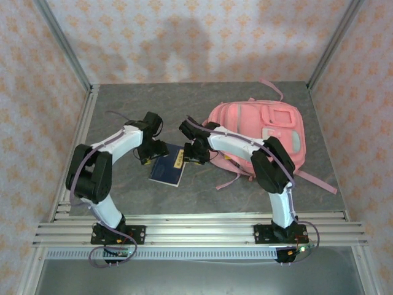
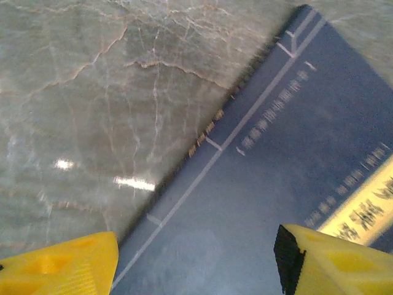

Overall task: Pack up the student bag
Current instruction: Pick up the book from the center of the table.

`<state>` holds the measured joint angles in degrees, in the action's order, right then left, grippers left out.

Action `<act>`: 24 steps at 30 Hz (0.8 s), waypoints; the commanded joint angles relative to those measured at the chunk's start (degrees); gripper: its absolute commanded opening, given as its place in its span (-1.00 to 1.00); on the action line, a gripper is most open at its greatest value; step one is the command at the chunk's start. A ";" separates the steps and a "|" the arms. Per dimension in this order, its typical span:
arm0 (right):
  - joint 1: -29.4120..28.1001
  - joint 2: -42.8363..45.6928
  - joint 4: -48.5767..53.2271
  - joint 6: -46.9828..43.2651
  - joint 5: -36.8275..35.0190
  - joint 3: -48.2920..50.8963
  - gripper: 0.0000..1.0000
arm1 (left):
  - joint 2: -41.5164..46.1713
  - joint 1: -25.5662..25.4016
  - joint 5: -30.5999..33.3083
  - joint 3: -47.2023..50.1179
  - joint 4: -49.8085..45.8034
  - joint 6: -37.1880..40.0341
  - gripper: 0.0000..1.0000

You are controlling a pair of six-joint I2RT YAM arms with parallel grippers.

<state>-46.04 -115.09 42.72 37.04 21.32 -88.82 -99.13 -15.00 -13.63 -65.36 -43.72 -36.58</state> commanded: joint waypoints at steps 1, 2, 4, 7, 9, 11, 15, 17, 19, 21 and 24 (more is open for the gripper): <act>0.34 -1.29 -2.97 -0.33 3.07 0.01 -0.20 | -3.55 1.06 -0.84 -1.43 0.79 2.30 0.36; 0.36 -1.75 -2.68 -0.70 2.42 -0.38 -0.17 | -4.40 1.03 -1.39 -1.60 1.05 2.89 0.36; 0.71 -2.36 -2.77 -1.26 2.01 -0.57 -0.13 | -5.68 0.98 -2.44 -1.58 1.03 4.01 0.35; 2.07 -2.51 -4.01 -0.88 2.03 0.24 -0.09 | -6.45 0.99 -4.85 -1.00 0.47 4.87 0.32; 3.33 -2.33 -4.46 -0.48 1.99 0.87 -0.07 | -5.10 0.99 -7.33 0.69 1.27 4.21 0.30; 4.52 -2.10 -5.20 -0.45 2.51 1.41 -0.06 | -2.63 0.94 -9.37 2.91 2.26 3.47 0.29; 6.11 -2.65 -7.16 -1.17 6.52 1.93 0.00 | 1.23 0.79 -13.43 6.47 2.77 3.25 0.27; 6.45 -3.77 -7.13 -1.31 8.50 1.36 -0.01 | 1.96 0.84 -16.46 7.95 3.34 3.03 0.26; 6.41 -4.99 -6.47 -1.77 9.78 0.67 -0.01 | 2.74 0.76 -19.21 9.55 4.59 2.46 0.21; 6.40 -6.18 -6.31 -2.26 10.92 0.57 -0.01 | 3.23 0.47 -21.79 10.81 5.84 2.21 0.17; 6.40 -8.49 -6.53 -3.39 14.15 0.56 -0.03 | 3.82 0.15 -24.23 11.60 6.71 2.91 0.13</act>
<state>-39.44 -120.68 35.88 35.29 31.31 -87.72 -96.84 -13.85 -31.70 -55.22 -38.39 -34.00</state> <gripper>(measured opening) 0.488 0.567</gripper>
